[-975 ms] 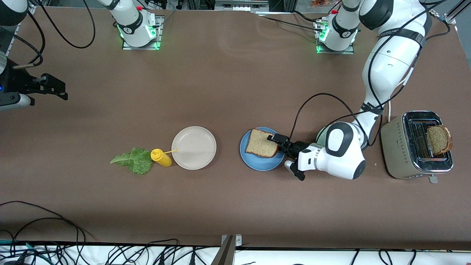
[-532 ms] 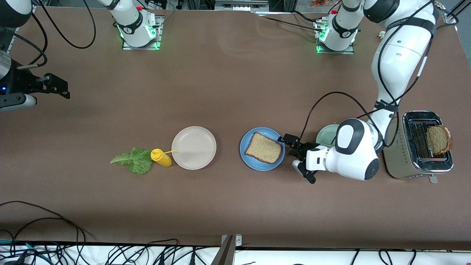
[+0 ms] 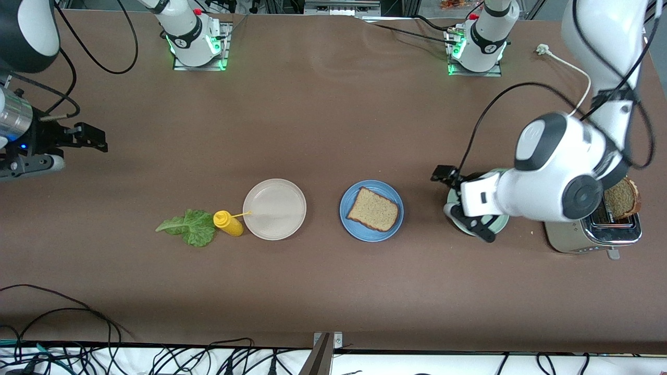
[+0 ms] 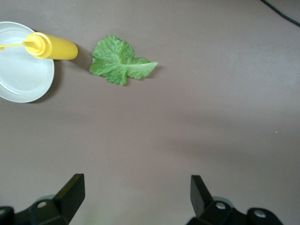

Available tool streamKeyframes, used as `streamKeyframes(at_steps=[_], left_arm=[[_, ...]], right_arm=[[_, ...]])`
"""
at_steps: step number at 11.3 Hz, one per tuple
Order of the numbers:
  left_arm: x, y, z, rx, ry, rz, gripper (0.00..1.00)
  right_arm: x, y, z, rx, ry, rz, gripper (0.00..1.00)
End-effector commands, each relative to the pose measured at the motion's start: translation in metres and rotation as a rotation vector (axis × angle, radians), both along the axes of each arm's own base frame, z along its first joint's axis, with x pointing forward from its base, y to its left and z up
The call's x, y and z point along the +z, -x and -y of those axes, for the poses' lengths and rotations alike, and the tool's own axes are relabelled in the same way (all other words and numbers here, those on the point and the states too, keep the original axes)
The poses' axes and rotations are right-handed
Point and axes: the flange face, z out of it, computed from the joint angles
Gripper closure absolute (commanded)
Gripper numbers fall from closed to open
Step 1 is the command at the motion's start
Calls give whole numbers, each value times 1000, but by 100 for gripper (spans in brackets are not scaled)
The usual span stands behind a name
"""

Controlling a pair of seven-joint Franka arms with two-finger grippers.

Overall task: Make sandwich in blue plate with both arms
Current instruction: 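Retract the left gripper while the right gripper reaches the lettuce leaf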

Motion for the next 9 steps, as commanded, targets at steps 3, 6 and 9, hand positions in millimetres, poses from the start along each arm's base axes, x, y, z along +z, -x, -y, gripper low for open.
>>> streamKeyframes(at_steps=[3,6,9], left_arm=[[135,50,-62,52,-247,95,0],[186,78,-86,151,-308,128,0],[202,108,-105,212,-342,206,0]], right_arm=[[-22,-31,-5,2,2,21,0],[-32,-34,-2,-1,-4,4,0],[-81,-57,-1,14,-41,8,0]])
